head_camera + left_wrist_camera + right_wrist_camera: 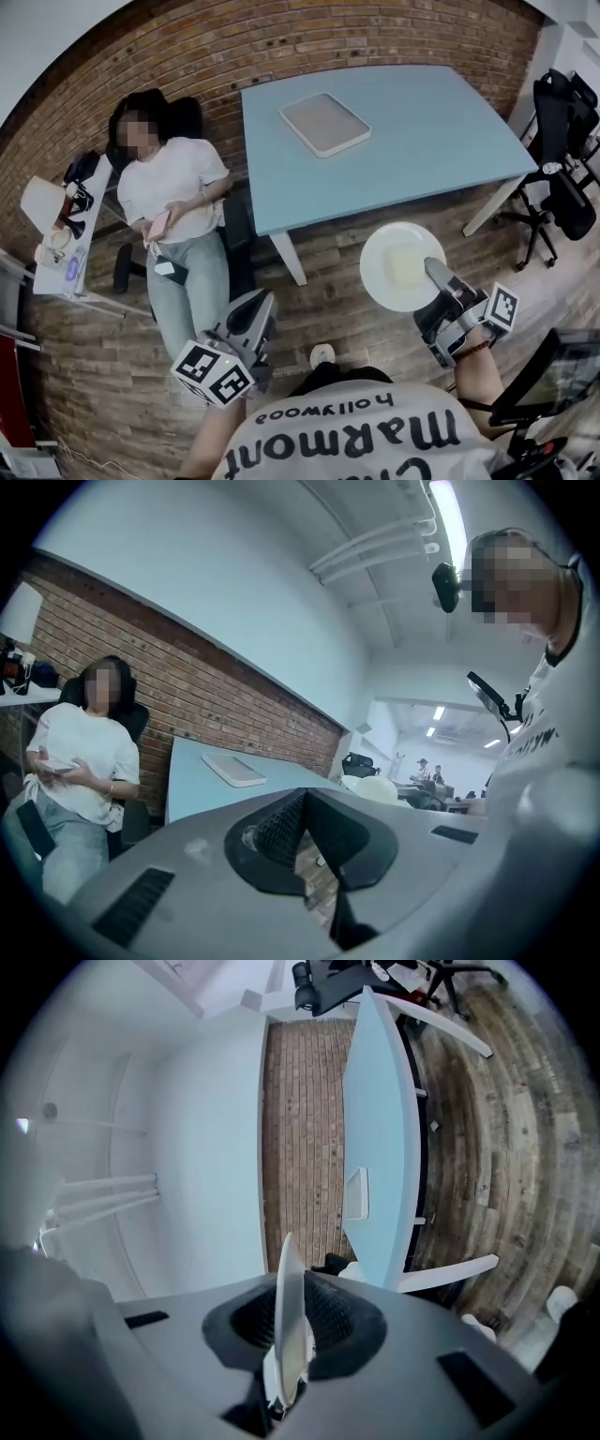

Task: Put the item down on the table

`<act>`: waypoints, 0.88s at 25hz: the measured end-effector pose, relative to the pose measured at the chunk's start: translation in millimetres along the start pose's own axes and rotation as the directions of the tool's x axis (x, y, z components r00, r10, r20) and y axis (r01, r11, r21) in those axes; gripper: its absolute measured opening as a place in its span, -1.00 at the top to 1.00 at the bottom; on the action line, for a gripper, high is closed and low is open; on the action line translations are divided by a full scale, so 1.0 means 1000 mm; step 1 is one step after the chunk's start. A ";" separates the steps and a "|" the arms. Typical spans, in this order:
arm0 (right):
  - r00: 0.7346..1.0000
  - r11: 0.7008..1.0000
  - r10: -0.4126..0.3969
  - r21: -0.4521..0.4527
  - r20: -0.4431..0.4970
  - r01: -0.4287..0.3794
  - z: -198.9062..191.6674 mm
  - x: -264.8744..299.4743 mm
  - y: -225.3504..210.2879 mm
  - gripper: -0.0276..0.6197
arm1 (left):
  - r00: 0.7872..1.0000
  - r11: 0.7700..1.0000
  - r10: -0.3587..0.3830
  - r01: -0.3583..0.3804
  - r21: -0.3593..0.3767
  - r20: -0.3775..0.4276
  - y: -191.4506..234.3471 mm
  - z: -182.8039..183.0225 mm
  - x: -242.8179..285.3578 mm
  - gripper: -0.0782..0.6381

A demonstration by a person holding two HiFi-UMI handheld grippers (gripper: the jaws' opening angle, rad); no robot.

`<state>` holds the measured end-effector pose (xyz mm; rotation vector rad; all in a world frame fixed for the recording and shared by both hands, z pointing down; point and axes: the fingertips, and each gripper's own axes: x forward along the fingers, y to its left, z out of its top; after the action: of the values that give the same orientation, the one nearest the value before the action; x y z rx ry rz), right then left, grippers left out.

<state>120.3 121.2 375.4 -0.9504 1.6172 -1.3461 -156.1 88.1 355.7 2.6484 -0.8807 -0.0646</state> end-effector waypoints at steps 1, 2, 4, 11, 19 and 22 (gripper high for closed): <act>1.000 1.000 0.000 0.001 0.004 0.000 0.002 0.008 -0.001 0.79 | 1.000 1.000 -0.008 0.008 -0.007 0.002 0.007 0.004 0.004 0.76; 1.000 1.000 0.000 0.001 0.008 0.000 0.005 0.017 -0.002 0.79 | 1.000 1.000 -0.016 0.017 -0.012 0.003 0.014 0.008 0.009 0.76; 1.000 1.000 -0.002 0.000 0.017 0.002 0.010 0.034 -0.003 0.79 | 1.000 1.000 -0.028 0.028 -0.008 -0.005 0.028 0.016 0.018 0.76; 0.999 1.000 0.002 0.002 0.036 -0.002 0.022 0.091 -0.008 0.79 | 0.998 0.998 -0.054 0.055 0.041 -0.022 0.074 0.043 0.053 0.76; 0.998 1.000 -0.003 -0.011 0.059 0.004 0.036 0.133 -0.015 0.79 | 0.996 0.996 -0.084 0.084 0.008 -0.010 0.114 0.064 0.082 0.76; 0.998 1.000 0.003 -0.017 0.067 -0.002 0.040 0.140 -0.013 0.79 | 0.996 0.996 -0.091 0.091 0.014 -0.004 0.121 0.068 0.090 0.76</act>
<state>103.3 -23.9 367.8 -0.9928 1.5814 -1.2868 -162.7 -76.2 338.6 2.6997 -0.7618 -0.0763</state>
